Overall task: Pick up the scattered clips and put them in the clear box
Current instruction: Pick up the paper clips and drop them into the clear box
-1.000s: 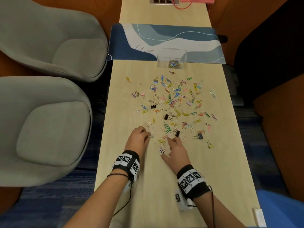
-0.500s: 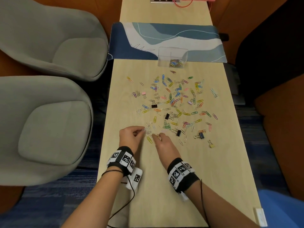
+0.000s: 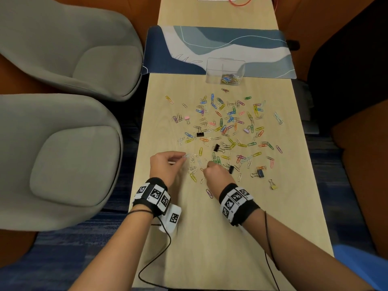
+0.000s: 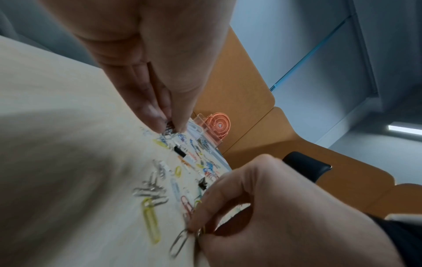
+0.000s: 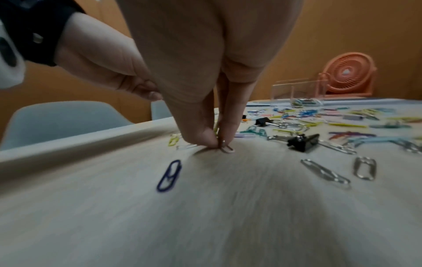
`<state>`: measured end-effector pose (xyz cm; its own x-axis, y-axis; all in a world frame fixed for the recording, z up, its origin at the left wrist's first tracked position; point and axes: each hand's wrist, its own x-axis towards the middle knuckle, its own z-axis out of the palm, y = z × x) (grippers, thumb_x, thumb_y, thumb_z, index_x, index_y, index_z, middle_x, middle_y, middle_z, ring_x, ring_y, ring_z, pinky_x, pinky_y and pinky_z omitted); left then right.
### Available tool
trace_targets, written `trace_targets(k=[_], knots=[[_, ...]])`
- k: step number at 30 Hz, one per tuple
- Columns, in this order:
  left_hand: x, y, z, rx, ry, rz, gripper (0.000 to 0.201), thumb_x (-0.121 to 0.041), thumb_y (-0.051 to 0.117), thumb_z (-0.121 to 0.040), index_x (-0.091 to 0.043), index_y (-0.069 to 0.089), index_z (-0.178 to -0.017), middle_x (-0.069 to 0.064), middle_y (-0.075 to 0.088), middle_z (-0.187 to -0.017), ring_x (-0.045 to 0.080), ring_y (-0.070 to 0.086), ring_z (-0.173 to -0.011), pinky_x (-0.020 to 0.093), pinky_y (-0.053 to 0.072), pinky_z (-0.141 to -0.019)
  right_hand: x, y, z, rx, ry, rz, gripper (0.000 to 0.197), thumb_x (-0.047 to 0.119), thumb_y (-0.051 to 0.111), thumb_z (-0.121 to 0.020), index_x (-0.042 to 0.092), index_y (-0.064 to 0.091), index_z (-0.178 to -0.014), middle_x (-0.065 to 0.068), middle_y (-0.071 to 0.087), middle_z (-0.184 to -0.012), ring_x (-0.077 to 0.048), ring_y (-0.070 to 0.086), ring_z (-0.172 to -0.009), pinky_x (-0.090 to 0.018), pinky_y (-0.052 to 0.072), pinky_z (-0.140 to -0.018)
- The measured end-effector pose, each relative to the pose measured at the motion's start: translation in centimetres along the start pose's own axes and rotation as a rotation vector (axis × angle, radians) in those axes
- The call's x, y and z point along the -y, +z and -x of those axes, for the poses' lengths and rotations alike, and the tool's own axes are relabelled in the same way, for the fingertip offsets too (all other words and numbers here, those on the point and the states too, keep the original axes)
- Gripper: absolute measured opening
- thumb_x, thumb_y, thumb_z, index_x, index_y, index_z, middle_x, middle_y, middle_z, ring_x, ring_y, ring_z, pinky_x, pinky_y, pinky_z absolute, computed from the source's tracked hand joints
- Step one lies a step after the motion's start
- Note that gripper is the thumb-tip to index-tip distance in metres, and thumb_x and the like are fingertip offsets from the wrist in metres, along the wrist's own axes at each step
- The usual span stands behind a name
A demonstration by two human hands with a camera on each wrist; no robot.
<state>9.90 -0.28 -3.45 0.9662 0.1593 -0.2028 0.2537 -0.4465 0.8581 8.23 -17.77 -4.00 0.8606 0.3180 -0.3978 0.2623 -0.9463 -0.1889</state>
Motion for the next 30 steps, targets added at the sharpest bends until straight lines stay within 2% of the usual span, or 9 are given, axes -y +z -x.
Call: trace_targets(k=[3,6,11,13,16,19,25,28,30], knots=[[-1.2,0.5,-0.9,0.013,0.037,0.013,0.011,-0.020,0.078,-0.080,-0.020,0.079,-0.091,-0.011,0.074,-0.085,0.000,0.065,-0.074,0.011,0.051,-0.069,-1.4,-0.1,-0.8,-0.020,0.094,-0.150,0.026,-0.005,0.054,-0.084,0.007,0.072,-0.099,-0.008,0.063,-0.099,-0.026,0.063,-0.091,-0.031,0.055,-0.080],[-2.3,1.3,-1.7,0.035,0.053,0.028,0.010,-0.019,0.079,-0.080,-0.020,0.079,-0.090,-0.011,0.074,-0.083,0.001,0.066,-0.073,0.018,0.054,-0.071,-3.0,-0.5,-1.3,-0.033,0.161,-0.310,0.024,0.003,0.062,-0.081,0.014,0.075,-0.098,-0.006,0.068,-0.100,-0.022,0.065,-0.090,-0.032,0.056,-0.083],[-4.5,2.6,-4.2,0.085,0.094,0.050,0.010,-0.018,0.079,-0.080,-0.021,0.079,-0.089,-0.009,0.075,-0.080,0.006,0.067,-0.070,0.034,0.060,-0.073,-6.6,-3.0,-0.8,-0.080,0.239,-0.659,0.014,0.007,0.077,-0.066,0.016,0.079,-0.077,0.002,0.073,-0.076,-0.011,0.065,-0.067,-0.018,0.056,-0.070],[-5.8,3.2,-5.6,0.095,0.108,0.054,0.011,-0.018,0.079,-0.079,-0.020,0.079,-0.090,-0.009,0.074,-0.079,0.005,0.066,-0.068,0.033,0.060,-0.073,-8.4,-4.7,-0.5,-0.130,0.263,-0.837,0.015,0.006,0.080,-0.065,0.016,0.079,-0.075,0.003,0.074,-0.074,-0.011,0.069,-0.069,-0.017,0.056,-0.067],[-8.1,4.3,-8.4,0.077,0.126,0.095,0.011,-0.017,0.080,-0.078,-0.019,0.079,-0.089,-0.007,0.074,-0.077,0.006,0.065,-0.066,0.028,0.057,-0.070,-11.3,-8.4,-0.8,-0.174,0.295,-1.148,0.016,0.000,0.080,-0.069,0.010,0.079,-0.082,-0.001,0.076,-0.081,0.000,0.069,-0.077,-0.010,0.051,-0.069],[-11.0,5.4,-11.9,0.071,0.166,0.129,0.011,-0.021,0.080,-0.079,-0.021,0.079,-0.090,-0.007,0.075,-0.080,0.014,0.070,-0.073,0.028,0.058,-0.072,-14.4,-13.2,-2.2,-0.272,0.283,-1.405,0.022,-0.006,0.078,-0.070,0.001,0.075,-0.091,-0.010,0.075,-0.090,-0.012,0.071,-0.084,-0.017,0.055,-0.075],[-17.6,6.8,-20.3,-0.036,0.368,0.022,0.012,-0.022,0.078,-0.081,-0.020,0.079,-0.093,-0.012,0.074,-0.082,0.003,0.066,-0.073,0.015,0.053,-0.069,-20.1,-21.1,-9.1,-0.624,0.251,-1.624,0.018,-0.005,0.073,-0.075,0.007,0.074,-0.088,-0.008,0.074,-0.081,-0.015,0.069,-0.074,-0.024,0.057,-0.079],[-19.8,7.8,-23.9,-0.068,0.433,-0.012,0.012,-0.025,0.078,-0.081,-0.022,0.079,-0.093,-0.018,0.070,-0.077,0.003,0.064,-0.070,0.016,0.053,-0.068,-21.4,-22.5,-13.1,-0.681,0.233,-1.820,0.019,-0.008,0.068,-0.079,0.009,0.072,-0.088,-0.008,0.072,-0.083,-0.015,0.067,-0.077,-0.023,0.056,-0.082],[-20.7,9.2,-25.9,-0.072,0.456,-0.033,0.012,-0.027,0.077,-0.081,-0.023,0.079,-0.092,-0.021,0.066,-0.071,-0.001,0.056,-0.061,0.013,0.048,-0.063,-21.7,-22.4,-15.2,-0.679,0.234,-1.785,0.019,-0.008,0.069,-0.079,0.007,0.072,-0.091,-0.009,0.072,-0.086,-0.014,0.068,-0.077,-0.021,0.056,-0.079]])
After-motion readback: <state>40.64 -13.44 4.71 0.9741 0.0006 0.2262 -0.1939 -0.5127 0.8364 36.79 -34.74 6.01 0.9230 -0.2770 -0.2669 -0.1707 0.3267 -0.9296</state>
